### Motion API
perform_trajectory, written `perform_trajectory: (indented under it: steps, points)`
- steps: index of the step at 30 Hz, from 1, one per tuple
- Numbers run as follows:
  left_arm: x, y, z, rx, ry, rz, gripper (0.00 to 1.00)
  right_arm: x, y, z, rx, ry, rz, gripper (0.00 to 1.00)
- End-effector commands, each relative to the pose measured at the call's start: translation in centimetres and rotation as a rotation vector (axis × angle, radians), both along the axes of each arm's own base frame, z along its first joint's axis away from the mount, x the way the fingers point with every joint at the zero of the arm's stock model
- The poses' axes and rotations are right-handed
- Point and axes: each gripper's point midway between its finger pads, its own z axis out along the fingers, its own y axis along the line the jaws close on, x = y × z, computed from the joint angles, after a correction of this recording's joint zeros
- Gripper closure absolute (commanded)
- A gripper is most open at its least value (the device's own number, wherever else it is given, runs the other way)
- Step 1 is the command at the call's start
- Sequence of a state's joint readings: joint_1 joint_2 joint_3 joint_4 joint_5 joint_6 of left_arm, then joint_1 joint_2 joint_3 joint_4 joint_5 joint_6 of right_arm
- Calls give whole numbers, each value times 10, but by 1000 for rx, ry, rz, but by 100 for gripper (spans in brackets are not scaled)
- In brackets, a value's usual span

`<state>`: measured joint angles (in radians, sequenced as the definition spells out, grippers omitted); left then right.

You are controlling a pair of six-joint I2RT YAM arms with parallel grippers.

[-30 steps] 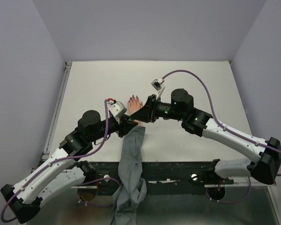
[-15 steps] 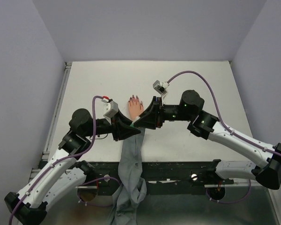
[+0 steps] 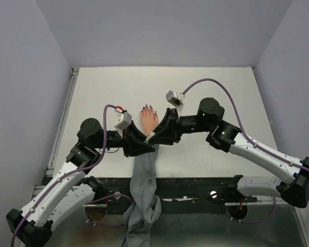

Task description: Paint the nails

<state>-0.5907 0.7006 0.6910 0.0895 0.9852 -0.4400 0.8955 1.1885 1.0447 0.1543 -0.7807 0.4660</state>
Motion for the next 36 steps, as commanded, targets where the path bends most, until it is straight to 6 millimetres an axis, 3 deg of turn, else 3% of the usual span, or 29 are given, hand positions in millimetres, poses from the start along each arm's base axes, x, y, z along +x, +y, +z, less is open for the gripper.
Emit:
perform_trajectory:
  steps: [1,6,9,12,20,28,36]
  points:
    - [14,4,1,19,-151,95,100,11,3,6,1,22,-88,72]
    - [31,13,-6,60,-191,233,100,29,-2,9,12,33,-221,29]
    - [37,17,-7,74,-224,297,100,42,-9,11,24,40,-326,21]
    - [52,24,-9,94,-238,413,100,58,-16,14,27,72,-439,22]
    - [107,66,-20,177,-175,839,100,80,-16,15,65,242,-595,42]
    - [117,74,-25,207,-148,910,100,75,17,5,42,297,-581,46]
    - [115,68,-28,208,-148,879,100,85,36,2,66,336,-600,47]
